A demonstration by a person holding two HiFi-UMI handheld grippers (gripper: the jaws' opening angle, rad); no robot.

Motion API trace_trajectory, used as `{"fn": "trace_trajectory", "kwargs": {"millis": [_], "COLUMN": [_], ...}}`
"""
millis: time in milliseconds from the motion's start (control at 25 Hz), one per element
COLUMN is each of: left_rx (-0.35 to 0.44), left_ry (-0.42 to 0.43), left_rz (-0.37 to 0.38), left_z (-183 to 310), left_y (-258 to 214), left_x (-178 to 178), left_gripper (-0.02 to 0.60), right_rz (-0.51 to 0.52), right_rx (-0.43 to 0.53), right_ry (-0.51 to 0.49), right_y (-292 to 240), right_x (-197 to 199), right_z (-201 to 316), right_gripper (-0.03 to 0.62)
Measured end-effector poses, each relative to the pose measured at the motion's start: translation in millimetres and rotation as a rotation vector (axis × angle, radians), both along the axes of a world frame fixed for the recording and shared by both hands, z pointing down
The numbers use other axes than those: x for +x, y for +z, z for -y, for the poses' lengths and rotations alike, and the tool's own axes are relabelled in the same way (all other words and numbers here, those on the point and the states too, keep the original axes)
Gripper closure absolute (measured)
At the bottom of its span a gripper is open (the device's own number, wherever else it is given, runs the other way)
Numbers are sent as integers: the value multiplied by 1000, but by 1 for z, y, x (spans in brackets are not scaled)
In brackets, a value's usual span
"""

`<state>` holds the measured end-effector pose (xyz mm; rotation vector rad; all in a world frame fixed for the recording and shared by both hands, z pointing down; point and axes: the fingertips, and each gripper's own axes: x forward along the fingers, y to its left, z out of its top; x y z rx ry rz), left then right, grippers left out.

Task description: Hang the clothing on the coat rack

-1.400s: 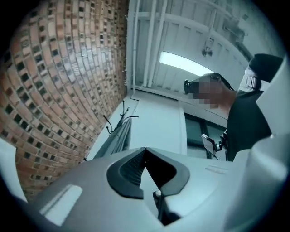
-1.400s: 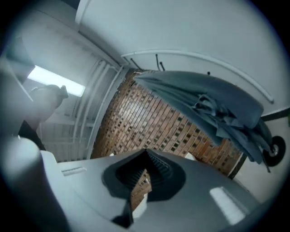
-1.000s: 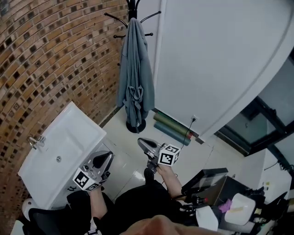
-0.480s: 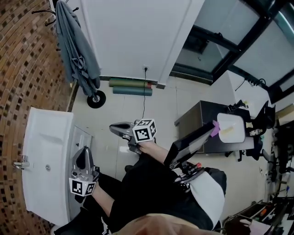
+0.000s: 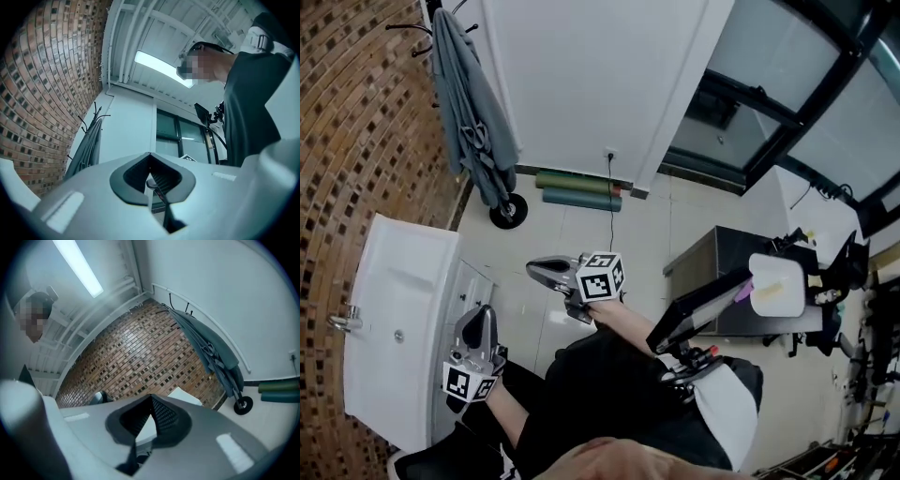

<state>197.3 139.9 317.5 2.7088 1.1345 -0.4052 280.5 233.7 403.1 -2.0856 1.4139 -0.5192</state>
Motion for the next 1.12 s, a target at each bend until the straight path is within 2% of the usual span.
{"fn": "trace_trajectory", "kwargs": {"millis": [160,320,480,640,720,760,800,840,880,960,1040,1120], "left_rx": [17,45,-11,-74,-91,-102,-123,-166,-230,-346,-384,-369], "left_ry": [15,21,48,-40,-48,-21,27,82,123,133,104,77], "left_rz": [35,36,34,11,-41,-85,-143,-211,-272,-350,-371,-348], "left_z": [-26,-48,-70,-72,-68,-68,-68,-66,-61,-46,-35,-35], "left_y": [-2,-10,-14,-36,-50,-58,-67,-77,-87,-98,-97,-91], "left_x": [16,34,40,55,54,49,40,26,12,-7,-14,-12], "left_gripper": [581,581,581,581,509,495,501,580,580,580,580,568], "right_rz": [-57,-71,-94,-135,-174,-192,-208,-224,-237,-251,-255,-264], "right_rx": [35,86,121,145,153,158,163,164,160,144,141,149], "right_ry": [19,26,53,94,100,95,86,75,65,48,26,3], "right_y": [-18,-25,-27,-44,-55,-60,-65,-68,-70,-69,-68,-69], "right_x": [11,33,46,58,61,63,64,62,57,46,38,32], "right_z": [-32,-48,-73,-101,-105,-104,-102,-101,-100,-97,-91,-85], "right_gripper": [591,591,591,591,591,591,591,591,591,591,591,591]}}
